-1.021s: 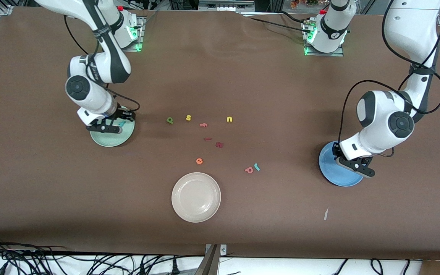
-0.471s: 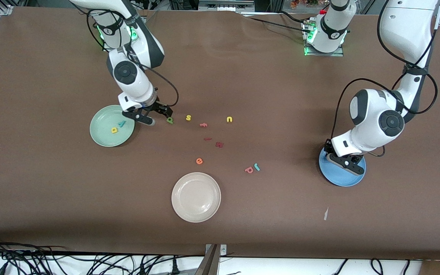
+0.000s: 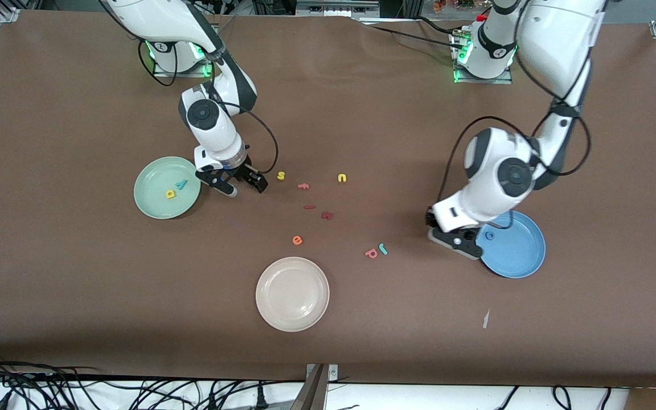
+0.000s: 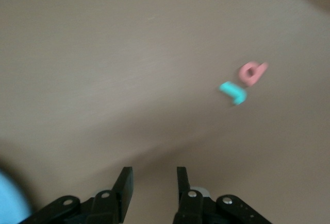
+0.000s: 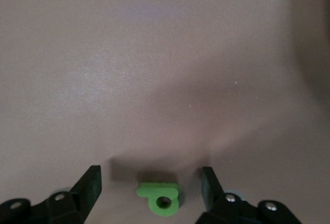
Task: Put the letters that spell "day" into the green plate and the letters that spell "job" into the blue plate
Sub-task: 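Grasp the green d with the right gripper while the left reaches teal j, then carry the green d to the green plate and open the right gripper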
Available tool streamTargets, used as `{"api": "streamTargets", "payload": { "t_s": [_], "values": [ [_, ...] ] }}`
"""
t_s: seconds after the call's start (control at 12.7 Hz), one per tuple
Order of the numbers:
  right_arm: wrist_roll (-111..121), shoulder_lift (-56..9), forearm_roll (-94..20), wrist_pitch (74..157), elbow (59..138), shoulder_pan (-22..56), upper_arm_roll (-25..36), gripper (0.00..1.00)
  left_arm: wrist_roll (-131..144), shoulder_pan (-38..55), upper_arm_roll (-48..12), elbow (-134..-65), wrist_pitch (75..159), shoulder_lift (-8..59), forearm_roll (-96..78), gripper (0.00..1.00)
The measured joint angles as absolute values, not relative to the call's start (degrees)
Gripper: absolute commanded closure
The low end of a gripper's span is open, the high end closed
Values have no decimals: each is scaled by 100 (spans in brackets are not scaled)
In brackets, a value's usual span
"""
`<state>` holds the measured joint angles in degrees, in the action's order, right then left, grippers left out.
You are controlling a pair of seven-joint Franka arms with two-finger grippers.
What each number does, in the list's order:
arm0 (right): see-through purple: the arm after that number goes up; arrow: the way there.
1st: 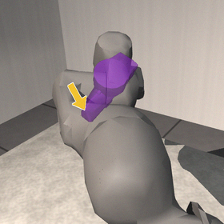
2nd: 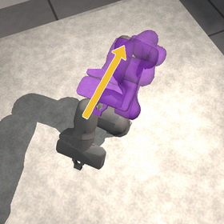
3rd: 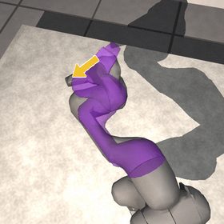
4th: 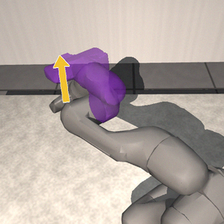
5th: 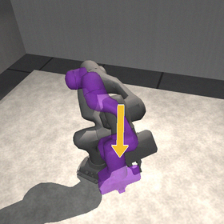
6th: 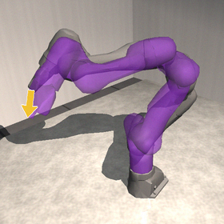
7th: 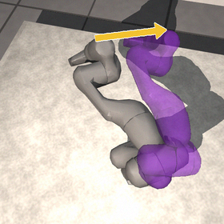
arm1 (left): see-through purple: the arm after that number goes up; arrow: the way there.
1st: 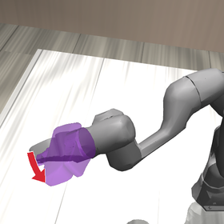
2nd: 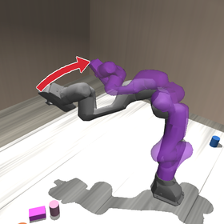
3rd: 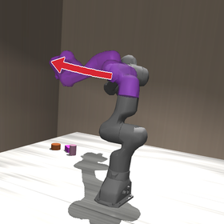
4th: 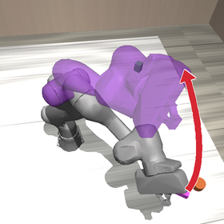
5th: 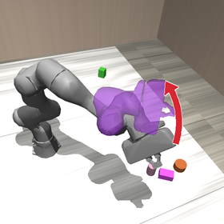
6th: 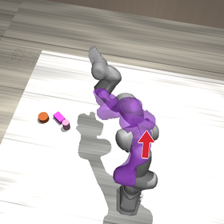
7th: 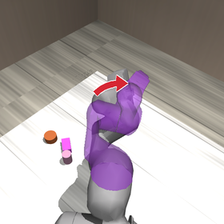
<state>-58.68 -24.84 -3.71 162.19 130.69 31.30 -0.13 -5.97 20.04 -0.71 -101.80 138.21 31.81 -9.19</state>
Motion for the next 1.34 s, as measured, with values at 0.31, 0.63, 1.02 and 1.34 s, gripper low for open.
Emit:
{"api": "streamTargets", "payload": {
  "t_s": [0.31, 0.63, 1.02, 1.34],
  "values": [
    [-5923, -2517, -371, 16202, 13052, 3209, -17, 22, 692, 2435, -64, -9340, 13871, 3887, -923, 57],
    [-5926, -2499, -371, 16027, 13048, 3240, -17, 45, 1004, 2740, 96, -8705, 14077, 4428, -1281, 52],
    [-5929, -2419, -371, 15855, 13037, 3248, -16, 81, 1057, 2870, 155, -8653, 14363, 4733, -1319, 50],
    [-5913, -2354, -359, 15464, 12883, 3251, 38, 81, 1057, 2907, 157, -8653, 14394, 4797, -1319, 47]
  ]
}}
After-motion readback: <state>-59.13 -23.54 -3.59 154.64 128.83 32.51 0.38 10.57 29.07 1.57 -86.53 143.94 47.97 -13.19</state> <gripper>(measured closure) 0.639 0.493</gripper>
